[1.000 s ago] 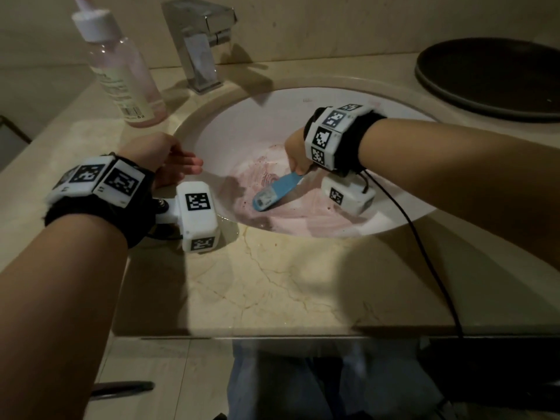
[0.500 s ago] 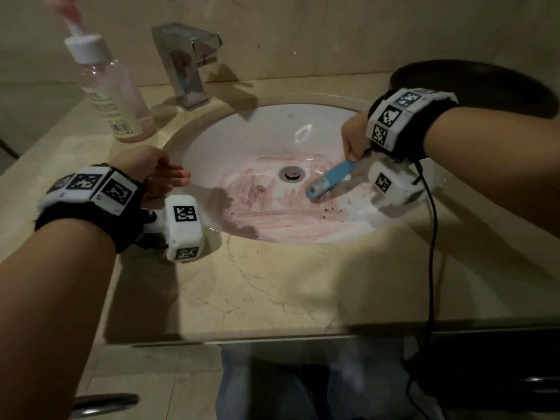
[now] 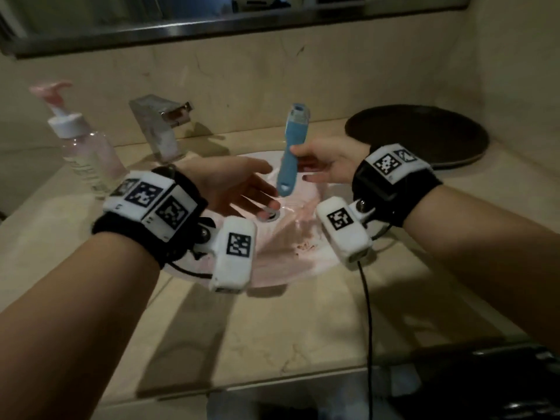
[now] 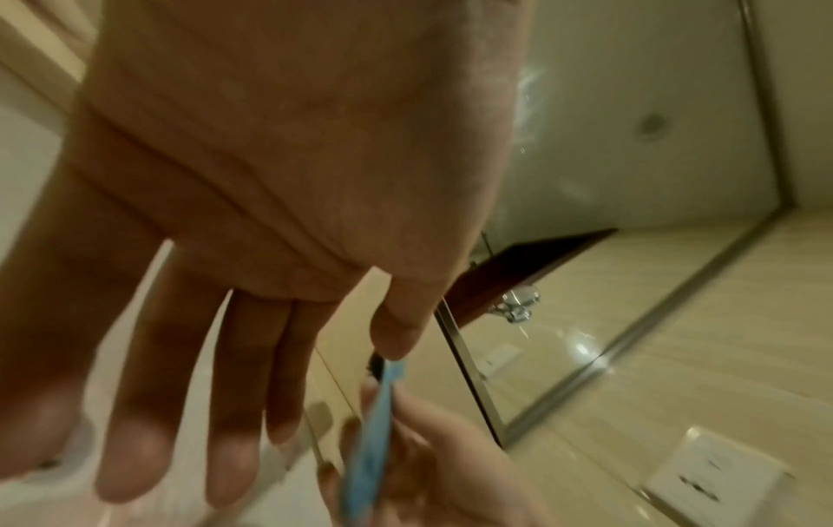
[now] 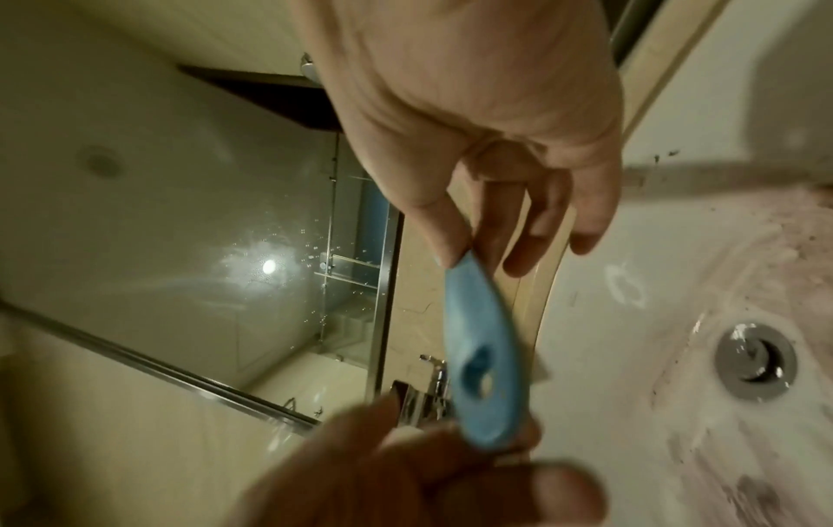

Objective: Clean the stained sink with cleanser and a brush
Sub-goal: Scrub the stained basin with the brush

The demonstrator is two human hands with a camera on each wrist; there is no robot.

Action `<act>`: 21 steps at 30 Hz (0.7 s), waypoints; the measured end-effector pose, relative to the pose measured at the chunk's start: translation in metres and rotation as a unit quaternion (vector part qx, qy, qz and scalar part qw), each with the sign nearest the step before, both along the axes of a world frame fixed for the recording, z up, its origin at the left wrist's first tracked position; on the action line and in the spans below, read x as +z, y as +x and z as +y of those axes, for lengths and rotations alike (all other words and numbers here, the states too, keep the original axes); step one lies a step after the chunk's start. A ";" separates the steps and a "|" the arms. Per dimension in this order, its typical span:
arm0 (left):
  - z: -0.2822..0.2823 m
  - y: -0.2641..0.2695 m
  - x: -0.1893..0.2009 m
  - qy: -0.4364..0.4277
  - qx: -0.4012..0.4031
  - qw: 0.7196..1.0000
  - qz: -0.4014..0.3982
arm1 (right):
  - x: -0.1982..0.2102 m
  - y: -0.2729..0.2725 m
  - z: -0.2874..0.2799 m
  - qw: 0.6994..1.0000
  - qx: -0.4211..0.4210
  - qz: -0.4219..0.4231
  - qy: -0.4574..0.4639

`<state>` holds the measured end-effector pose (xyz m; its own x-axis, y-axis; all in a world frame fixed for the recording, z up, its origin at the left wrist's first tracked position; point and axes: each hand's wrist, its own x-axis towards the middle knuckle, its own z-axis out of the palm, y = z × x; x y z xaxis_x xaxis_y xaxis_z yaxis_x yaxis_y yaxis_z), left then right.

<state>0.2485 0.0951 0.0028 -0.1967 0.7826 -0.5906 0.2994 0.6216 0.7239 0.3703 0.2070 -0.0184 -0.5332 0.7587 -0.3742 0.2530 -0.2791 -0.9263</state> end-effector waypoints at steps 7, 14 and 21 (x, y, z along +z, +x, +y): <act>0.015 0.016 -0.015 0.041 0.038 0.998 0.017 | -0.013 -0.001 -0.014 0.999 -0.012 0.037 0.009; 0.054 0.023 -0.026 0.085 0.104 0.990 0.045 | -0.026 0.056 0.033 0.995 -0.075 -0.054 0.022; 0.057 -0.009 -0.044 0.071 0.098 0.989 0.086 | -0.024 0.081 0.050 0.985 -0.155 -0.054 0.059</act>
